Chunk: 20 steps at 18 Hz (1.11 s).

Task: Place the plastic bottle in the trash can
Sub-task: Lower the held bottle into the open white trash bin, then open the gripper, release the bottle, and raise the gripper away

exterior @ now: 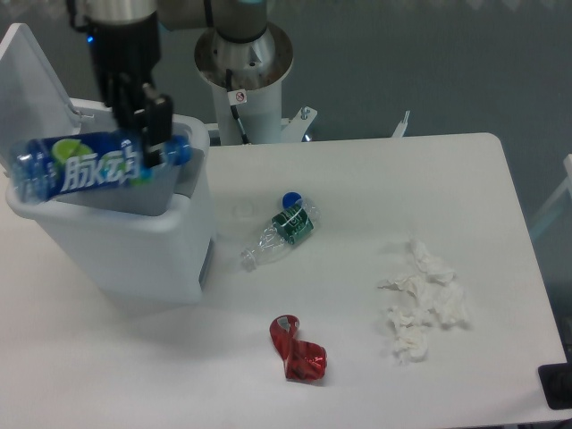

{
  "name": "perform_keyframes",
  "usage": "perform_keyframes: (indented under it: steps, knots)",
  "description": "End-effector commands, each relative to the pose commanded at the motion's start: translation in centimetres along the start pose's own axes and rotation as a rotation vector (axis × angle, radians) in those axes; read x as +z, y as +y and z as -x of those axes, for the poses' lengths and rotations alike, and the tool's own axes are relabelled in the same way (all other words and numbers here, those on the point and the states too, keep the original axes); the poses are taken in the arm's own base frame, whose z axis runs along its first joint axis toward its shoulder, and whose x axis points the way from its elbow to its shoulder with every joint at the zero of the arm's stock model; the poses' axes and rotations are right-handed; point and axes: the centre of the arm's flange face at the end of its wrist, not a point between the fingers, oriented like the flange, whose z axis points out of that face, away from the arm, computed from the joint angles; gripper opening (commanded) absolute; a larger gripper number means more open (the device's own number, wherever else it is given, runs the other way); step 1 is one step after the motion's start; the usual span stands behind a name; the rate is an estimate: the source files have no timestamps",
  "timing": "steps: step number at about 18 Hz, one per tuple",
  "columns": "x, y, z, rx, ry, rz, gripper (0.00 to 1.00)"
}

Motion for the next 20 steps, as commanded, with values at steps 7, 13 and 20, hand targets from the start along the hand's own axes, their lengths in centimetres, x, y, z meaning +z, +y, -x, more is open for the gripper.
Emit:
perform_keyframes:
  steps: [7, 13, 20]
  knots:
    - [2.4, 0.2, -2.1, -0.009, 0.039, 0.020, 0.72]
    - [2.8, 1.2, -3.0, -0.010, 0.053, 0.037, 0.94]
    - [1.1, 1.3, -3.2, -0.010, 0.041, 0.008, 1.00]
